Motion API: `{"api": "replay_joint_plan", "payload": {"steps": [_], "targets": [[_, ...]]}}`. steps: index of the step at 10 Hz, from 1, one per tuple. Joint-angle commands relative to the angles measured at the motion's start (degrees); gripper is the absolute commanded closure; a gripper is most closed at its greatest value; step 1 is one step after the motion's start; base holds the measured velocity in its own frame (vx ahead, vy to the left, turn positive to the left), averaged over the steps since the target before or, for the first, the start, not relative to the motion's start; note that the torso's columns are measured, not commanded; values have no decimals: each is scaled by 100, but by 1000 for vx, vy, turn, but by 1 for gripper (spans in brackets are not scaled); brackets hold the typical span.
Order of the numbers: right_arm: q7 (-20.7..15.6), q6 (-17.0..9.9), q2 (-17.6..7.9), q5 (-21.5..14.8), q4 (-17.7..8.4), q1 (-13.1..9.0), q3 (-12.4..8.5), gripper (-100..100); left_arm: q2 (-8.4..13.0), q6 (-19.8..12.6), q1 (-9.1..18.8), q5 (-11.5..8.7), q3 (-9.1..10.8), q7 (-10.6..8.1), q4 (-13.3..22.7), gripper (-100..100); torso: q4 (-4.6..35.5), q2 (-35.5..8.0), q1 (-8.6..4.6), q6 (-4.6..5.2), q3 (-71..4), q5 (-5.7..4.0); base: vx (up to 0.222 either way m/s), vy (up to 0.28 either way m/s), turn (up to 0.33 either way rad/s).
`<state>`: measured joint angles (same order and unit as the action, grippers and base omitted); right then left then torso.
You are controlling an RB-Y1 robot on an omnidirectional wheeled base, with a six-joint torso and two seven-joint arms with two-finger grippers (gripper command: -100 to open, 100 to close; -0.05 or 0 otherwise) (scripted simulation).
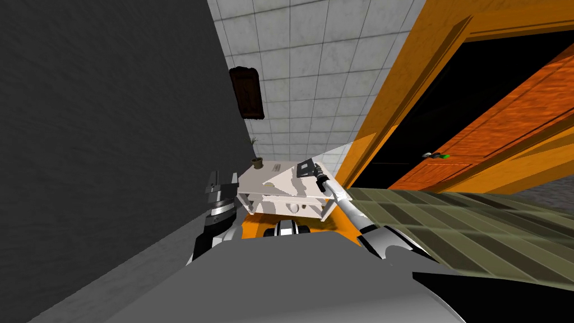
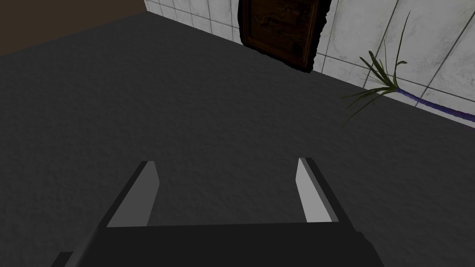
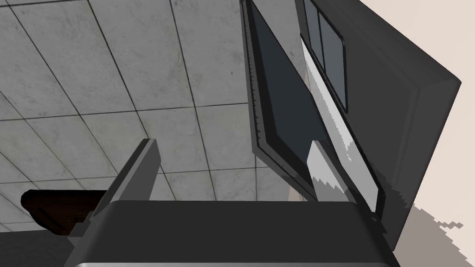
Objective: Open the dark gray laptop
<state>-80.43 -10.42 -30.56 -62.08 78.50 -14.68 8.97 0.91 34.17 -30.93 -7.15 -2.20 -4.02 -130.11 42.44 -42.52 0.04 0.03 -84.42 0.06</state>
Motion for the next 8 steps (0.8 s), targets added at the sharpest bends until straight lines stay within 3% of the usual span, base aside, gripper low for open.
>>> {"api": "replay_joint_plan", "payload": {"steps": [1, 2, 4, 5, 8], "targets": [[30, 150, -327, 327, -361, -358, -41, -100, 0, 0, 0, 0, 0, 0, 0, 0, 1, 5, 4, -2, -2, 2, -49, 80, 10], [38, 202, -467, 460, -485, -476, -52, -100, 0, 0, 0, 0, 0, 0, 0, 0, 0, 12, 7, -2, -7, 4, -50, 88, 9], [42, 219, -422, 412, -480, -438, -65, -100, 0, 0, -1, 0, 0, 0, 0, 0, -4, 15, -2, -4, -9, 0, -26, 36, 0], [40, 207, -431, 429, -482, -440, -52, 0, 1, 0, -1, 0, 1, 0, 0, 0, -8, 21, -13, -2, -12, -5, -4, 6, 3], [39, 212, -420, 429, -497, -419, -38, 0, 1, 0, -1, 0, 1, 0, 0, 0, -3, 14, 1, -2, -9, 1, 0, 0, 0]]}}
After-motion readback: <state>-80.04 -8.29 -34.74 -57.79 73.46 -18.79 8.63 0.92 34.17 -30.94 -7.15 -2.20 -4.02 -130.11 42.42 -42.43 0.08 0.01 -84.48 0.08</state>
